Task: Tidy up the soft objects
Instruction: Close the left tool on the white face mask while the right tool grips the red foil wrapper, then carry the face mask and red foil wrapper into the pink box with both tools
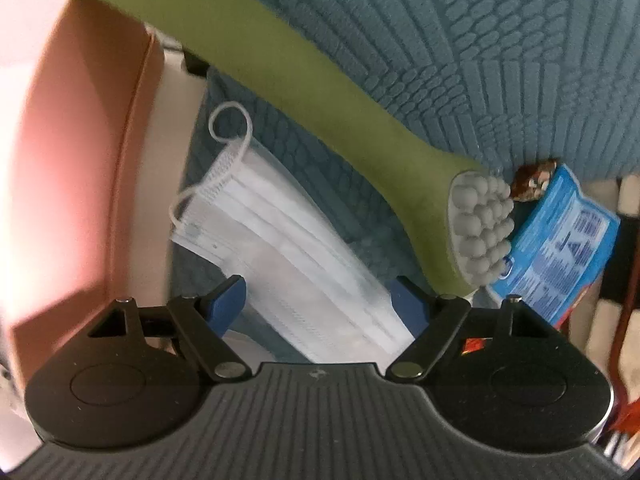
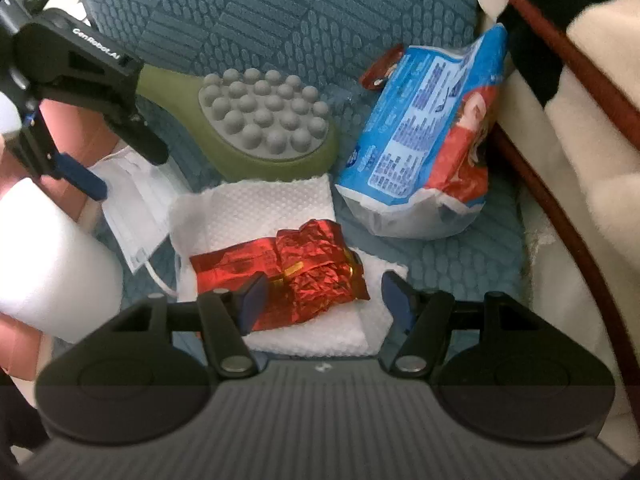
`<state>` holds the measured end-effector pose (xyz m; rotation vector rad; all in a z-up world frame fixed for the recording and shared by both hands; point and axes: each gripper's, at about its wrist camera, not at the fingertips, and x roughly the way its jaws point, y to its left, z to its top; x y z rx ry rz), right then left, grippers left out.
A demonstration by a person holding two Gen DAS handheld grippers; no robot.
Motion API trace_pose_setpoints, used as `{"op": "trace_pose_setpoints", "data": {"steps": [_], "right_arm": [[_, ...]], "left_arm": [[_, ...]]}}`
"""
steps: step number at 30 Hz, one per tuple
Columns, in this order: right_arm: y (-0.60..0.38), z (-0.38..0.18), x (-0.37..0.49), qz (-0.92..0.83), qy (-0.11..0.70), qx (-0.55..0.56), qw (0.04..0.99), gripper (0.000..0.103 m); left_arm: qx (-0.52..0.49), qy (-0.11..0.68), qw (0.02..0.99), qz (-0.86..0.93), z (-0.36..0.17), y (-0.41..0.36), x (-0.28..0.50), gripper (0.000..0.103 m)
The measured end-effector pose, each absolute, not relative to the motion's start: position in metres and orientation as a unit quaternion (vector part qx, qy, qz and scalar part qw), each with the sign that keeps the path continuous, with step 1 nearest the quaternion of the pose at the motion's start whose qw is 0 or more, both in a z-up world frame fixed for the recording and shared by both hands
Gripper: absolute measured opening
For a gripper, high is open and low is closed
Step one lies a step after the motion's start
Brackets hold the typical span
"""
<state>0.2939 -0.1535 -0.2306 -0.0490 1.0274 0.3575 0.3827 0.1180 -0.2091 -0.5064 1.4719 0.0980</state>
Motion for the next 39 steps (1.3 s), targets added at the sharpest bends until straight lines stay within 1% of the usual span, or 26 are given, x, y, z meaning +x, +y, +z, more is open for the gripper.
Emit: {"op": "trace_pose_setpoints", "data": {"steps": [3, 4, 5, 7, 9, 11, 13, 14, 17, 20, 26, 29, 39], "right_arm": [[-0.154, -0.232, 0.294, 0.172, 0.484, -0.018, 0.858, 0.066], [-0.156, -0.232, 0.293, 0.172, 0.482, -0.016, 0.859, 0.066], [-0.156, -0.232, 0.293, 0.172, 0.480, -0.017, 0.860, 0.065], [-0.155, -0.233, 0.293, 0.172, 0.476, -0.021, 0.862, 0.061], [-0.153, -0.232, 0.291, 0.177, 0.473, -0.026, 0.863, 0.050], [-0.152, -0.230, 0.290, 0.177, 0.472, -0.029, 0.863, 0.047], [-0.151, -0.229, 0.291, 0.177, 0.473, -0.029, 0.862, 0.043], [-0.151, -0.229, 0.291, 0.177, 0.474, -0.029, 0.862, 0.041], [-0.148, -0.226, 0.289, 0.172, 0.475, -0.033, 0.863, 0.040], [-0.149, -0.222, 0.289, 0.167, 0.471, -0.029, 0.866, 0.040], [-0.152, -0.204, 0.278, 0.159, 0.460, -0.025, 0.873, 0.040], [-0.156, -0.191, 0.268, 0.154, 0.453, -0.022, 0.878, 0.040], [-0.171, -0.153, 0.228, 0.135, 0.436, -0.017, 0.890, 0.040]], "left_arm": [[-0.251, 0.666, 0.701, 0.049, -0.217, 0.117, 0.384, 0.081], [-0.250, 0.666, 0.701, 0.051, -0.218, 0.115, 0.385, 0.075], [-0.245, 0.665, 0.703, 0.054, -0.219, 0.113, 0.385, 0.065], [-0.240, 0.663, 0.707, 0.055, -0.221, 0.109, 0.385, 0.056], [-0.240, 0.661, 0.708, 0.060, -0.223, 0.107, 0.384, 0.051], [-0.239, 0.660, 0.710, 0.059, -0.225, 0.106, 0.384, 0.035], [-0.234, 0.656, 0.715, 0.061, -0.224, 0.105, 0.383, 0.023], [-0.233, 0.654, 0.717, 0.059, -0.223, 0.106, 0.382, 0.018], [-0.237, 0.648, 0.722, 0.052, -0.220, 0.104, 0.380, 0.009], [-0.228, 0.640, 0.733, 0.043, -0.215, 0.101, 0.377, 0.007], [-0.230, 0.611, 0.758, 0.015, -0.186, 0.093, 0.369, 0.006], [-0.216, 0.597, 0.773, -0.001, -0.169, 0.083, 0.364, 0.006], [-0.197, 0.561, 0.803, -0.041, -0.118, 0.060, 0.315, 0.006]]}}
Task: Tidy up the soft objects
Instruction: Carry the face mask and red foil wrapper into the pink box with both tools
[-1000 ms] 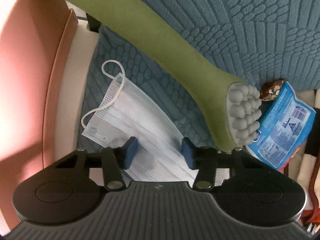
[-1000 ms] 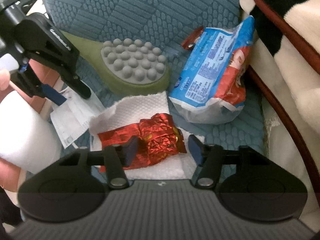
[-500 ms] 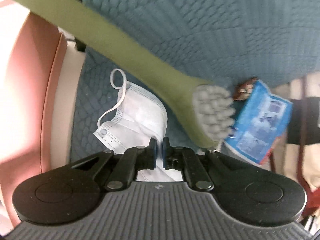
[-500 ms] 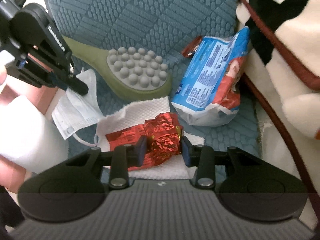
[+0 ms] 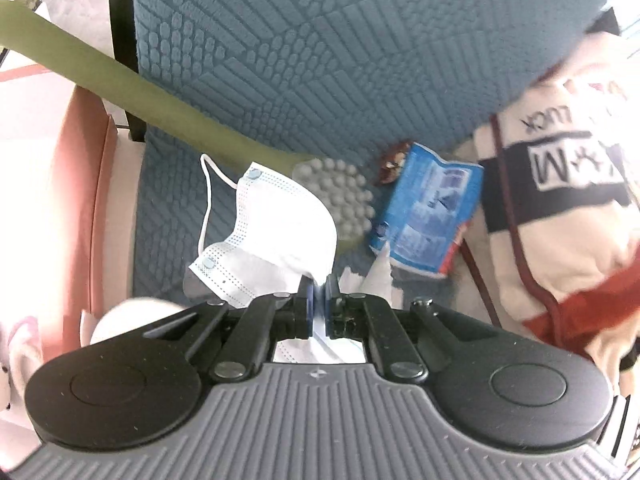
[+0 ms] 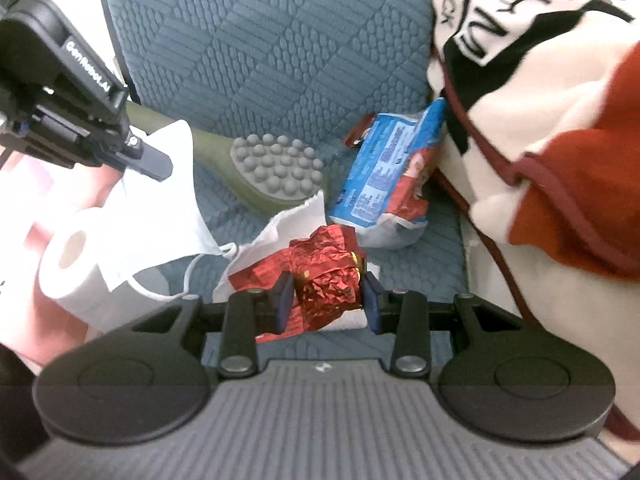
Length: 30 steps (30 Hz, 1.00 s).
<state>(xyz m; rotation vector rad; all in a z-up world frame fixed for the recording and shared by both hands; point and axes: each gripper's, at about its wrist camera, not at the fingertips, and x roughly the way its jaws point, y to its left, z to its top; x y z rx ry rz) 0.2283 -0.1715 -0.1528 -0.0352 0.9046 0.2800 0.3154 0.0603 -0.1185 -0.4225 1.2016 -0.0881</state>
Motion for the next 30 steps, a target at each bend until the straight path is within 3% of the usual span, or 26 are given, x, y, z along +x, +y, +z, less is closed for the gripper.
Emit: {"op": "trace_pose_setpoints", "data": {"steps": [30], "right_arm": [[-0.192, -0.085, 0.116, 0.123, 0.400, 0.000, 0.908, 0.040]], "left_arm": [[-0.113, 0.471, 0.872, -0.077, -0.063, 0.043, 0.155, 0.006]]}}
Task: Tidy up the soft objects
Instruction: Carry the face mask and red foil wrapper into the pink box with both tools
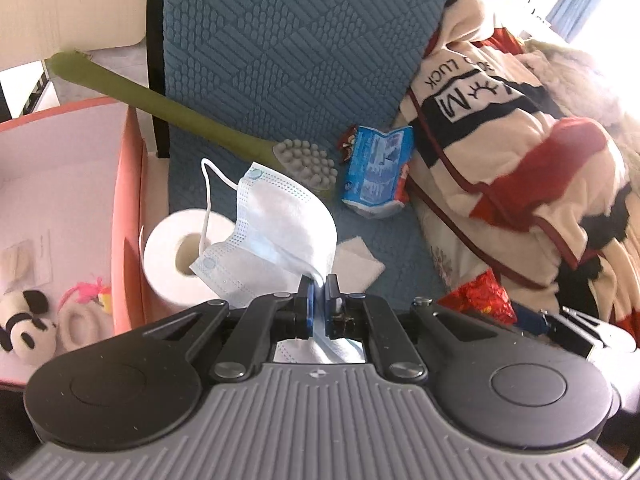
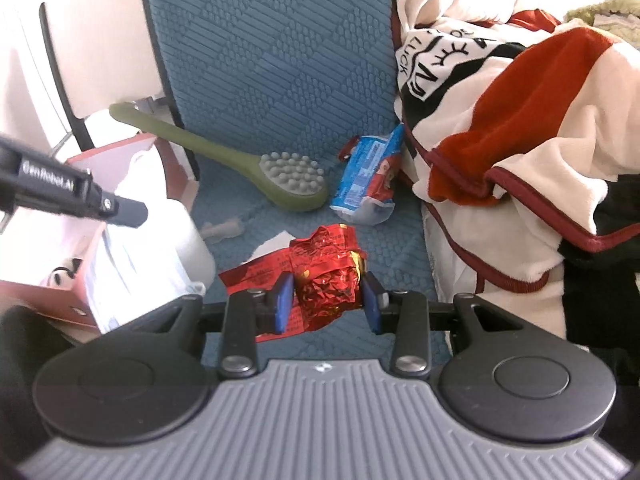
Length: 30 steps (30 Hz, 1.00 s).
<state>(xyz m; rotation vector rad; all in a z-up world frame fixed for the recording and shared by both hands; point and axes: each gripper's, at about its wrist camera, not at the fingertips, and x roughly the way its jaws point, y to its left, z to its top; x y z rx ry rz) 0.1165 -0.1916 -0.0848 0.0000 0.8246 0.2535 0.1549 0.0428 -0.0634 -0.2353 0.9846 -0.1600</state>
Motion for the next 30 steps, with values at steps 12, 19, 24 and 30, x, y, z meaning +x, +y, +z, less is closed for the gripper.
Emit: {"op": "trace_pose_setpoints", "data": {"steps": [12, 19, 24, 30], "right_arm": [[-0.179, -0.049, 0.077, 0.117, 0.382, 0.024, 0.917, 0.040], [-0.164, -0.041, 0.066, 0.126, 0.383, 0.018, 0.915, 0.040], [-0.141, -0.038, 0.065, 0.141, 0.382, 0.014, 0.913, 0.040], [-0.102, -0.032, 0.065, 0.179, 0.376, 0.004, 0.909, 0.040]], "left_arm": [[-0.090, 0.438, 0.888, -0.112, -0.045, 0.035, 0.094, 0.006], [-0.093, 0.435, 0.886, -0.126, -0.041, 0.042, 0.073, 0.006], [-0.104, 0.429, 0.890, -0.111, -0.037, 0.068, 0.062, 0.006], [-0.122, 0.420, 0.896, -0.083, -0.033, 0.109, 0.047, 0.006]]}}
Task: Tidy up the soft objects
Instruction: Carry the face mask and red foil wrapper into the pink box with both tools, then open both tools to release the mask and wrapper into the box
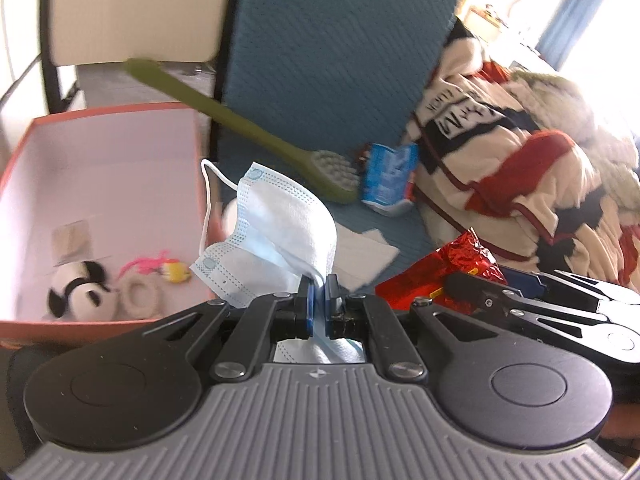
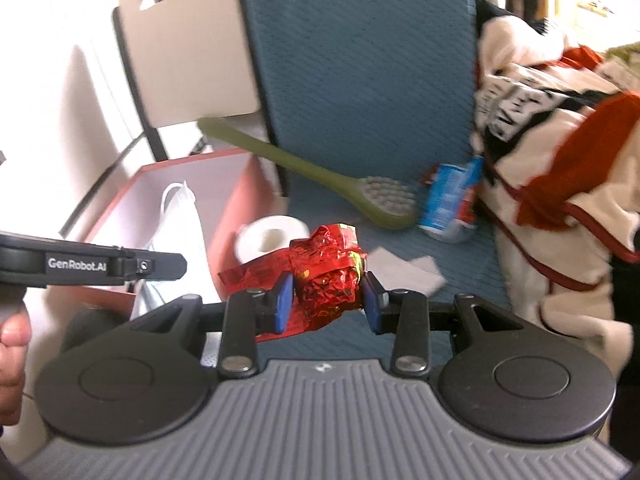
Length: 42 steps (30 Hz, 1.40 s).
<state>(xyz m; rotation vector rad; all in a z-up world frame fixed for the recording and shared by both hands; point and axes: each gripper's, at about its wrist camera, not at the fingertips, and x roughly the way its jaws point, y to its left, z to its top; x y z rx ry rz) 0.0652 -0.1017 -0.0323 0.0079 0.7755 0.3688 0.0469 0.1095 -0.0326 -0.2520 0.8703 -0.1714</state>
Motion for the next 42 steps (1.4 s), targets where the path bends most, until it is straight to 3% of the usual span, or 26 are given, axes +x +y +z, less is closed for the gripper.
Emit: {"op": "trace_pose_setpoints", "data": {"steps": [24, 42], "right_arm": [[0.048, -0.025, 0.061, 0.300, 0.375, -0.064, 0.875, 0.040], [0.118, -0.066, 0.114, 0.289, 0.417, -0.068, 0.859, 0.041]], "left_arm": [[-0.207, 0.376, 0.902, 0.052, -0.032, 0.267, -0.040, 0.006], [-0.227, 0.403, 0.885, 0.061, -0.069, 0.341, 0.014, 0.006]]}}
